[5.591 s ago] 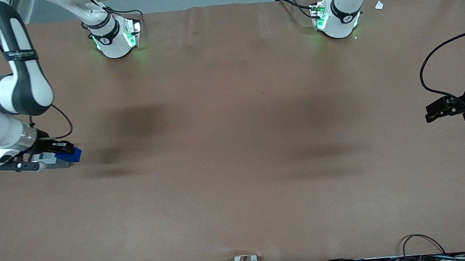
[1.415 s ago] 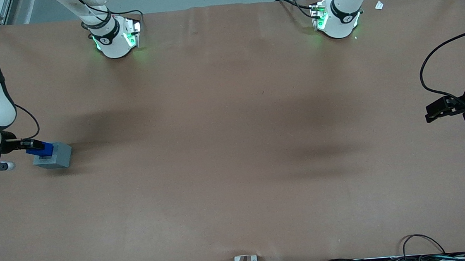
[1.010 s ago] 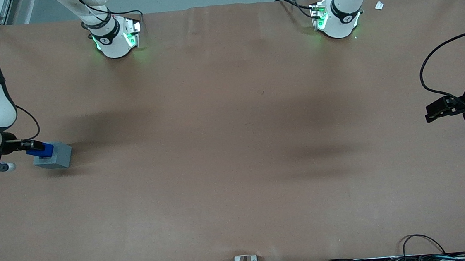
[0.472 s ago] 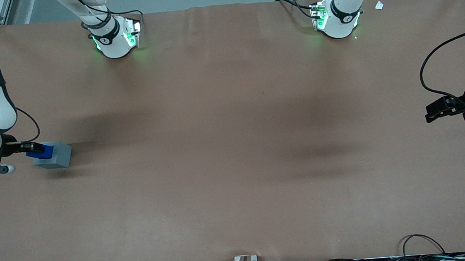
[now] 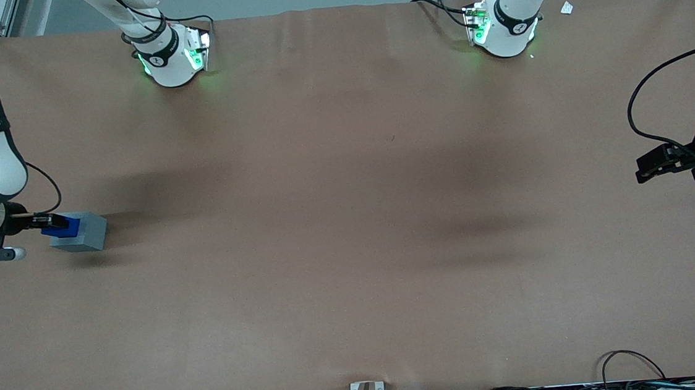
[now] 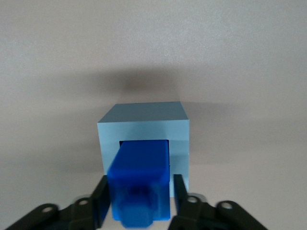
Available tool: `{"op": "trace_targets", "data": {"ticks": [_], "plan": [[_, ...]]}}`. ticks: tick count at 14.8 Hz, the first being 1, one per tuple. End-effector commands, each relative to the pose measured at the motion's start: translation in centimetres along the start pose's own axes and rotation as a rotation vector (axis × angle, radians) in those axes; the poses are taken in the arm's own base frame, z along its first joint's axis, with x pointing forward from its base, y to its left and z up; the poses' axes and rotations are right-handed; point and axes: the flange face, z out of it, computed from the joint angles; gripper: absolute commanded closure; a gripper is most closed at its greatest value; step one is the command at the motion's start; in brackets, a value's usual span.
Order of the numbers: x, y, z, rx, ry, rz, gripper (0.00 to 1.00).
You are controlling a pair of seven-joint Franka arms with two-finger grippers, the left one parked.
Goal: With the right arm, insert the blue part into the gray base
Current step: 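Lower the blue cube into the gray base's hole and press, then open the right gripper and raise it off the cube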
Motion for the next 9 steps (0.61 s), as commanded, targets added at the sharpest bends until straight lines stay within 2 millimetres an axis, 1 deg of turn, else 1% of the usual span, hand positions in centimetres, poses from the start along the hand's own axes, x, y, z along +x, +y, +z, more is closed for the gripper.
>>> {"op": "trace_targets", "data": {"ticks": [1,3,5,8,9], "plan": [[0.3,-0.1,-0.1,-0.008,-0.003,-0.007,0.00],[0.3,-0.2,-0.4,-0.006,-0.004,-0.008,0.00],[0.2,-0.5,-1.3,-0.008,0.007,-0.007,0.00],[-0.5,-0.9,-5.2,-0.005,0.025,0.000,0.00],[-0.4,-0.9,-6.6,0.003,0.021,0.001,0.00]]}}
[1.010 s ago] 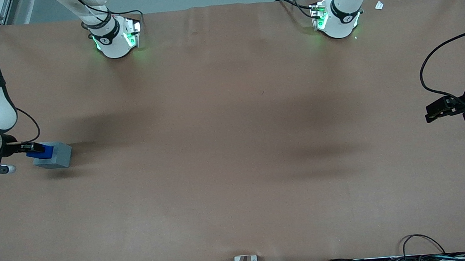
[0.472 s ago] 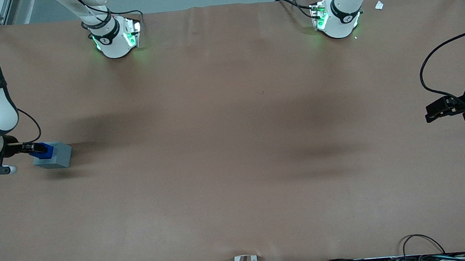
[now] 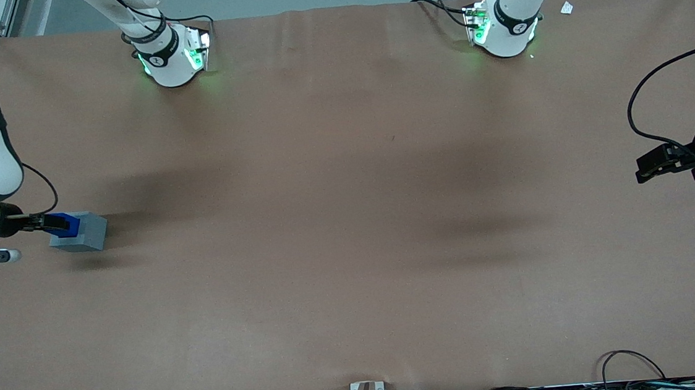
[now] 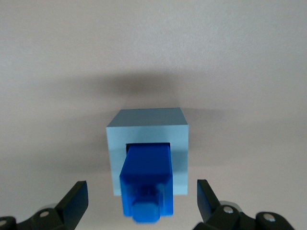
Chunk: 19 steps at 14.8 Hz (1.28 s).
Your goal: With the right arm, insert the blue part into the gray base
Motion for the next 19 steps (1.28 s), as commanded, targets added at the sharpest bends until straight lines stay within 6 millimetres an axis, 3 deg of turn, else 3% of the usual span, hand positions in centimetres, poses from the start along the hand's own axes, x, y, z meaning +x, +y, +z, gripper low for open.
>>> {"op": "trace_targets", "data": {"ticks": [1,4,7,14,19], "plan": [[-0.5,-0.7,-5.3,0.013,-0.014,0.005,0.00],[0.0,-2.3,-11.4,0.027,-0.028,-0.021,0.00],[0.4,-5.0,-15.9,0.037,0.005,-0.027,0.00],[1.0,-9.2,-20.4,0.013,0.085,0.028,0.00],[-0.7,-12.1,-24.2,0.001,0.136,-0.003,0.00]]}}
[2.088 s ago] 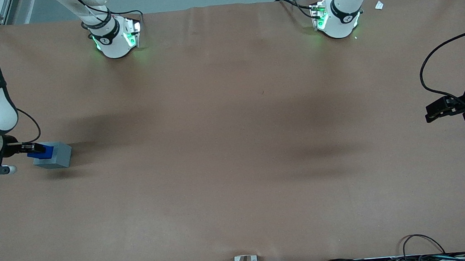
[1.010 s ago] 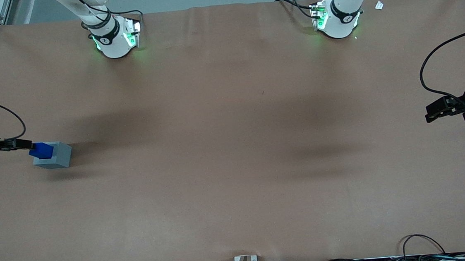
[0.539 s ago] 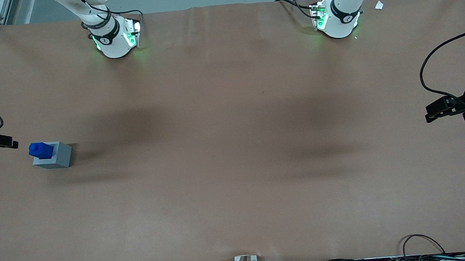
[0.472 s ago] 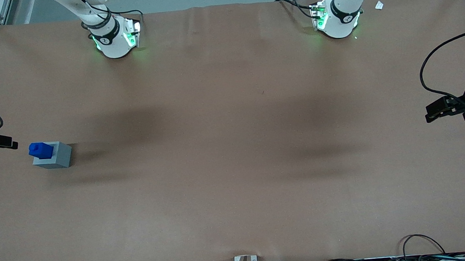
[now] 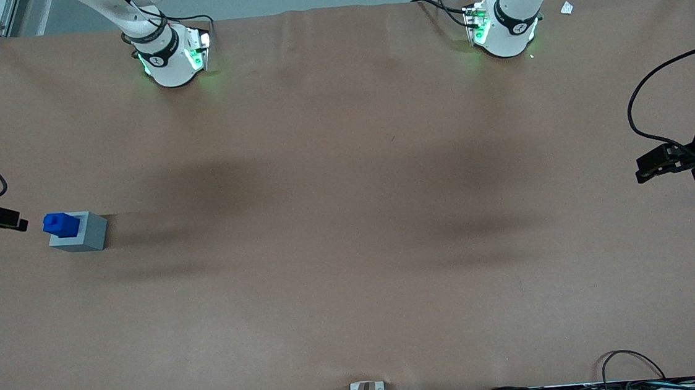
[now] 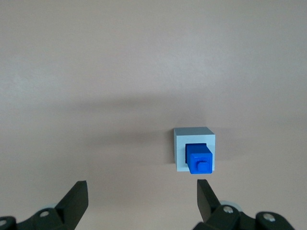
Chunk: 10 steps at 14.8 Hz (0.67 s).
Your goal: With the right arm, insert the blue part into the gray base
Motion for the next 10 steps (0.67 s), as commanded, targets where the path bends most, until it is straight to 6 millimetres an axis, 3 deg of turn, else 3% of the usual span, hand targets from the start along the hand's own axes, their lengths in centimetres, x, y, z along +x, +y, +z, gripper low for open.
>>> {"op": "trace_targets", "data": {"ticks": [1,6,10], "plan": [[-1.8,-2.0,-2.8,0.003,0.008,0.008,0.00],[-5.3,-7.6,-7.5,0.000,0.005,0.072,0.00],[-9.4,-9.4,-10.6,0.002,0.026,0.044,0.00]]}}
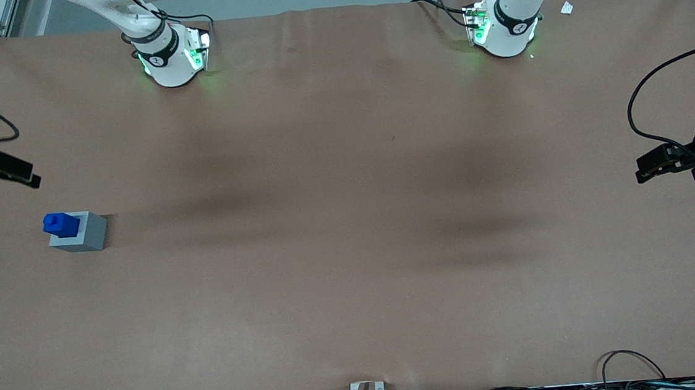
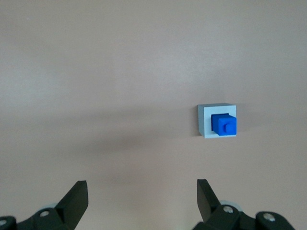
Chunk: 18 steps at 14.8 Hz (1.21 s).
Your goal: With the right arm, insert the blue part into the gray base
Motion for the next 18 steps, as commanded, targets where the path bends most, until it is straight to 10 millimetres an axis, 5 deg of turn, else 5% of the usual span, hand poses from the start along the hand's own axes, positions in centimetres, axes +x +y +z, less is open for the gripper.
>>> {"op": "trace_targets", "data": {"ticks": [1,5,18], "plan": [[-3.7,-0.7,-1.5,0.005,0.023,0.000,0.00],[-5.6,-2.2,-3.2,0.007,0.047,-0.031,0.00],[-5.7,-2.7,-3.2,0.006,0.021,-0.105,0.00]]}}
